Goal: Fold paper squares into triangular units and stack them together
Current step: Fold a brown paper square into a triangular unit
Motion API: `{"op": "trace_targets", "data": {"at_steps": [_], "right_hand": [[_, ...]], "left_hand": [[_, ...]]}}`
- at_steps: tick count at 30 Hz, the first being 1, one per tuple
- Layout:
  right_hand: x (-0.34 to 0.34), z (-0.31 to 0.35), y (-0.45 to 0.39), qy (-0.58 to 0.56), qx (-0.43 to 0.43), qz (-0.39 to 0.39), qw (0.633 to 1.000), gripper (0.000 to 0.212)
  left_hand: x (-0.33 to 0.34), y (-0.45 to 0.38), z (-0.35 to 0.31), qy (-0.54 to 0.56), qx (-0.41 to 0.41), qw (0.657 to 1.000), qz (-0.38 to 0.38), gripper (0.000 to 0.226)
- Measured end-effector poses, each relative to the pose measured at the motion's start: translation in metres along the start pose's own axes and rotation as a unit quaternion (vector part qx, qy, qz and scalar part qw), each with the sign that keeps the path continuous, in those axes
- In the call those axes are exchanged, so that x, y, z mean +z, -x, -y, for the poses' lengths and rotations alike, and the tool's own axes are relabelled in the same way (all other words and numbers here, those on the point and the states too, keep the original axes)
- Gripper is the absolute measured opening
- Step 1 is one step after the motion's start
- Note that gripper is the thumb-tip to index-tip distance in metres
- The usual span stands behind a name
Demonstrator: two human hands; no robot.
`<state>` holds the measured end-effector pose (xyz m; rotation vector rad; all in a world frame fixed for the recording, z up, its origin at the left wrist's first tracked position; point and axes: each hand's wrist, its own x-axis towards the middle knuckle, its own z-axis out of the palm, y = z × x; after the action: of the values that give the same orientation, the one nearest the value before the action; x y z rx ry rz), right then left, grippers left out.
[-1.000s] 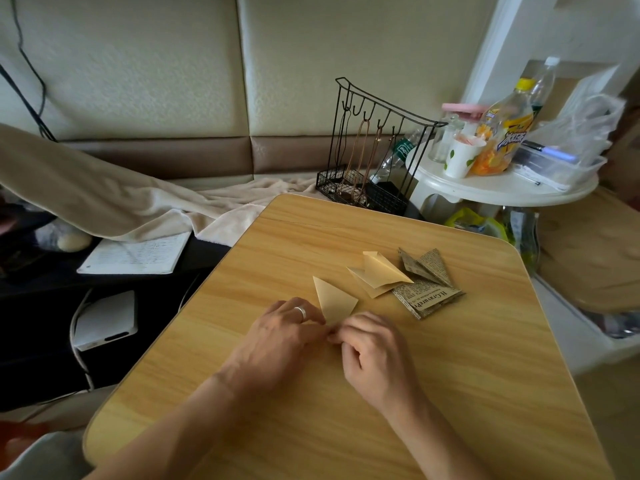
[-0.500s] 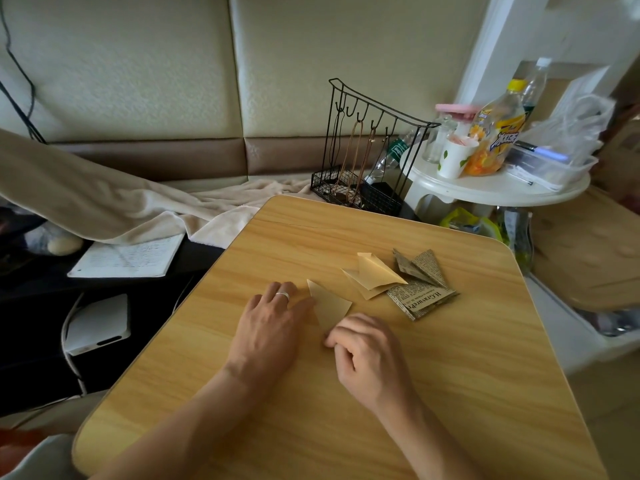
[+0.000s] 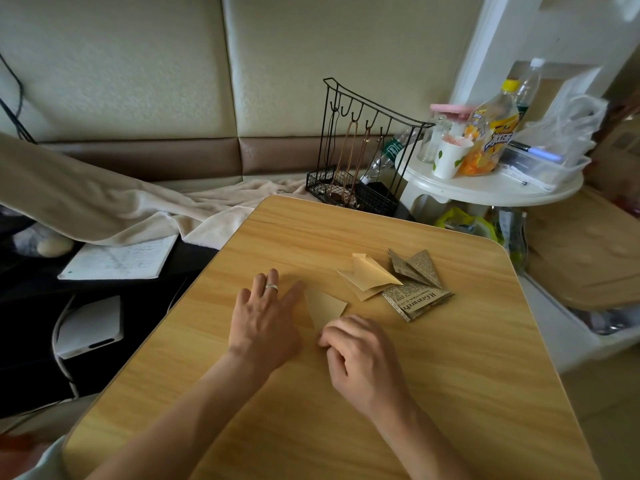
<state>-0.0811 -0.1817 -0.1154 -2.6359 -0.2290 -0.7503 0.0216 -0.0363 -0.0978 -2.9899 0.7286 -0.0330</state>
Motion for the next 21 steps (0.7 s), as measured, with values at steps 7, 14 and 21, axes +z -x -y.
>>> {"op": "trace_targets", "data": {"at_steps": [7, 14, 21], "right_hand": [[0.003, -0.003, 0.002, 0.07, 0.092, -0.035, 0.993, 0.026], [0.007, -0.003, 0.002, 0.099, 0.116, -0.029, 0.988, 0.027], [0.005, -0.001, -0.001, 0.081, 0.083, 0.053, 0.992, 0.045]], "left_hand": [[-0.006, 0.013, 0.005, 0.002, -0.027, 0.999, -0.032, 0.057], [0.001, 0.019, 0.004, 0.093, 0.147, 0.981, -0.087, 0.058], [0.002, 0.024, 0.01, 0.126, 0.179, 0.972, -0.089, 0.055]]}}
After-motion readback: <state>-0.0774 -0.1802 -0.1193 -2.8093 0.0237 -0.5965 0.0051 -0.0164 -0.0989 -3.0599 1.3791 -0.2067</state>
